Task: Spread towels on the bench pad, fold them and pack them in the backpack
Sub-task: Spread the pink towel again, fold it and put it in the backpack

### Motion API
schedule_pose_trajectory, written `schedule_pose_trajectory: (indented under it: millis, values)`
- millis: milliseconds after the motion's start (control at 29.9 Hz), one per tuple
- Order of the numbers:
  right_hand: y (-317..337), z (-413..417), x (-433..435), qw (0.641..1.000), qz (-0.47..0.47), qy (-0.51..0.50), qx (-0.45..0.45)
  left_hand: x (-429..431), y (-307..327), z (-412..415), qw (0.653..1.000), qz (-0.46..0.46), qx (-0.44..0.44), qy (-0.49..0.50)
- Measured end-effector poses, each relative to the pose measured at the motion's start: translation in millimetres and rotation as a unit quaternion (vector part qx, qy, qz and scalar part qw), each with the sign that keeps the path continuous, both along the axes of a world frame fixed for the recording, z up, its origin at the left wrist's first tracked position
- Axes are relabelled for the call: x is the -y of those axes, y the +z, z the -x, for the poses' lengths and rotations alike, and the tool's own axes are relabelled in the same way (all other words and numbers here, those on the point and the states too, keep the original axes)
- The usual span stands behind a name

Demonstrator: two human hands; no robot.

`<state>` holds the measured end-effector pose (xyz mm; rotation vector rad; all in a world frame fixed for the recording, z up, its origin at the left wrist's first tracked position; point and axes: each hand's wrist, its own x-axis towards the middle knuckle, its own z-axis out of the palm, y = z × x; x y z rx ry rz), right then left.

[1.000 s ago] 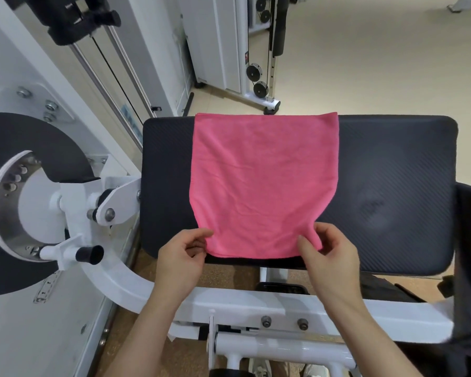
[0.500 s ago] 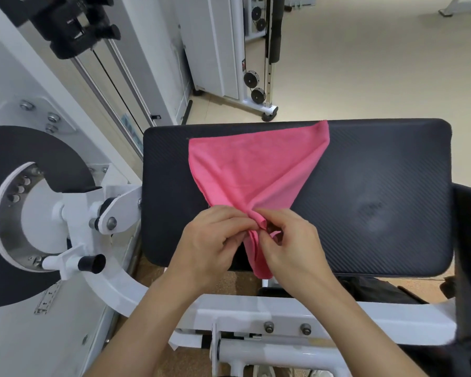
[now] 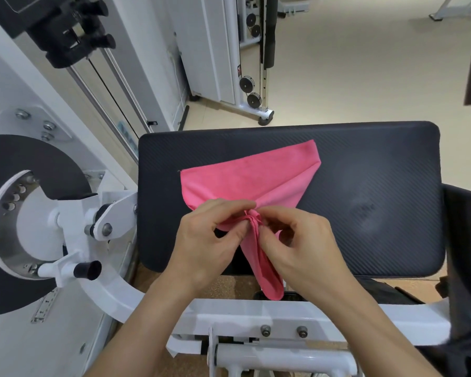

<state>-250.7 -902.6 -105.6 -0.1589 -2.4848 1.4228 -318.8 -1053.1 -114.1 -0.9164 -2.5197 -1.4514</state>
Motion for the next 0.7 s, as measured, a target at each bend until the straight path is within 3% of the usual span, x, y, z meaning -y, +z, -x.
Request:
schedule_pose_trajectory:
  millis: [167,268,368,703]
  values:
    - [9.6,-2.0,-8.5,0.997,-0.06,0.049,-0.008,-7.0,8.2,-5.5,0.995,-0.04,0.091,-0.012]
    - [21.3,-1.1,-24.4,0.992,-0.085,0.089,-0.022,-10.4,13.9,-7.5,0.981,-0.06,0.176,-0.056]
    - [42.7,-3.0,-38.8,0.984,-0.111,0.137,-0.029,-11.1,24.2,-6.8,0.971,-0.047,0.199,-0.122]
    - [98.0,-9.6,-68.2,0.957,-0.197,0.19,-0.101,-18.1,52.2,-0.1,0.872,-0.027,0.398,-0.283]
